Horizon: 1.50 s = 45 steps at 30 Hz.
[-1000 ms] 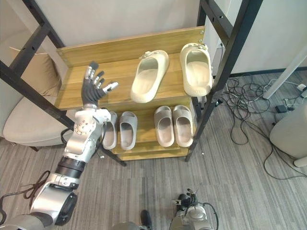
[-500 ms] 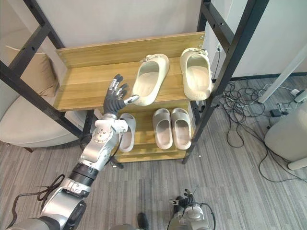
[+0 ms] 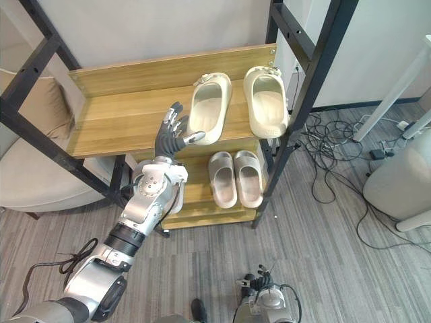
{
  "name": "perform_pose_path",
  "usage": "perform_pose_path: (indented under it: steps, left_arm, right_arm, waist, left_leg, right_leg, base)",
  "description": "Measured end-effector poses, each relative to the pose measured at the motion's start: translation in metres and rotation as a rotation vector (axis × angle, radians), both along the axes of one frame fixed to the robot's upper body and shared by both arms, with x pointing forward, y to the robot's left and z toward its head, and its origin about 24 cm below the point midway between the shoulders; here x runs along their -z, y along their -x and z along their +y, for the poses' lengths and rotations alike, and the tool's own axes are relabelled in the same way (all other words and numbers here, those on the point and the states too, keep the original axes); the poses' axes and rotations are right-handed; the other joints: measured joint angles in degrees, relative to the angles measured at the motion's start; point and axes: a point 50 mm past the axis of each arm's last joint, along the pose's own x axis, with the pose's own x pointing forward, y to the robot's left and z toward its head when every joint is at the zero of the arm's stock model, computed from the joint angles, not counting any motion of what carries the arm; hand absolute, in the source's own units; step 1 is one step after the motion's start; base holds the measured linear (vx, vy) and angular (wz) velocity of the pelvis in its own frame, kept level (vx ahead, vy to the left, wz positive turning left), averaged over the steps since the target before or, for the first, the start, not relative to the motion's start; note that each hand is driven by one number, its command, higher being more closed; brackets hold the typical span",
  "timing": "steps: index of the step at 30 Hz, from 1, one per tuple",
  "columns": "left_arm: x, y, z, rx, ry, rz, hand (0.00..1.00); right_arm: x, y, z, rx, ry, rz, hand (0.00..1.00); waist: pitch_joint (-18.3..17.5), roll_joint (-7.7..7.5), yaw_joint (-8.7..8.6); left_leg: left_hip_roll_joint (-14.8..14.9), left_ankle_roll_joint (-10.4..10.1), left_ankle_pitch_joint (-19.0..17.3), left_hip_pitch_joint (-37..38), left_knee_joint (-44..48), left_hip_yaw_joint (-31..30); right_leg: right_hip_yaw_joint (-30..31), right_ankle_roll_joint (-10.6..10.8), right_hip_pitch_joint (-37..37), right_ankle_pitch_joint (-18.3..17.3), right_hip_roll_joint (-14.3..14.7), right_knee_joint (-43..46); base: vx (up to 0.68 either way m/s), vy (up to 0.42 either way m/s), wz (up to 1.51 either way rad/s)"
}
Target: Organize the slippers on the shoe rack
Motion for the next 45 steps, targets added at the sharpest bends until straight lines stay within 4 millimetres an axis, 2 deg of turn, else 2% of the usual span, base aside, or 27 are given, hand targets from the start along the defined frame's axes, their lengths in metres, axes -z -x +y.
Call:
perform_pose_path:
  steps: [6,17,28,33,36,38,41,45]
  left_arm:
    - [-0.006,-0.003,-0.011,0.016,0.033,0.006,0.0]
    - [-0.011,-0.006,-0.008,-0.005,0.057,0.003,0.0]
    - [-0.012,-0.011,0.013,-0.044,0.032,-0.009,0.0]
    - [-0.005,-0.007,0.04,-0.109,0.039,-0.007,0.0]
    - [0.0,-0.001,0.055,-0.144,0.038,-0.009,0.0]
    - [0.0,0.003,0.057,-0.143,0.044,-0.014,0.0]
    - [-0.006,0.011,0.055,-0.108,0.057,-0.057,0.0]
    - [-0.026,0.032,0.039,-0.005,0.099,-0.168,0.0]
  right_arm:
    - [0.0,-0.001,-0.001,0.009,0.001,-0.003,0.0]
    - [0.0,0.001,-0.004,0.042,0.013,-0.005,0.0]
    - [-0.001,-0.002,-0.004,0.045,0.009,-0.012,0.0]
    - [-0.003,-0.005,-0.003,0.033,0.007,-0.017,0.0]
    - [-0.002,-0.005,-0.001,0.021,0.001,-0.014,0.0]
    - [-0.002,-0.005,0.001,0.01,-0.001,-0.01,0.0]
    - [-0.001,-0.005,0.006,-0.009,-0.014,-0.005,0.0]
    - [-0.002,-0.009,0.016,-0.054,-0.028,-0.008,0.0]
  waist:
    - [0.28,-0.36,-1.02]
    - [0.56,-0.5,-1.25]
    - [1.0,-0.05,-1.18]
    - [1.13,0.03,-1.02]
    - [1.13,0.03,-0.28]
    - [1.13,0.04,0.54]
    - [0.97,0.01,2.19]
    - [0.42,0.16,5.09]
  left_leg:
    - [0.06,-0.49,-0.35,0.28,-0.07,1.55]
    - [-0.03,-0.8,-0.54,0.29,-0.21,2.39]
    - [0.27,-0.84,-0.56,0.46,-0.17,1.16]
    - [0.83,-0.86,-0.56,0.98,0.07,-1.04]
    - [1.03,-0.87,-0.54,1.15,0.17,-2.54]
    - [0.98,-0.85,-0.52,1.24,0.25,-3.76]
    - [0.96,-0.82,-0.51,1.77,0.26,-5.19]
    - [0.59,-0.59,-0.15,0.82,0.36,-6.69]
  right_leg:
    - [1.4,0.0,-0.51,0.0,0.14,0.0]
    - [2.02,0.0,-0.89,0.01,0.2,0.0]
    - [0.98,-0.17,-0.29,-0.38,0.29,0.0]
    - [-1.67,0.08,1.47,-1.05,0.48,0.0]
    - [-3.61,0.24,2.44,-1.16,0.5,0.0]
    - [-4.85,0.24,3.12,-1.16,0.42,-0.01]
    - [-6.51,0.23,4.39,-1.15,0.17,-0.01]
    - [-6.95,0.23,4.25,-1.13,-0.26,0.0]
  base:
    - [-0.01,0.006,-0.12]
    - [-0.01,-0.002,-0.02]
    - [-0.01,-0.012,0.03]
    - [0.0,-0.041,0.23]
    - [0.0,-0.037,0.28]
    - [0.01,-0.018,0.3]
    - [0.01,0.007,0.27]
    - [0.01,0.021,0.2]
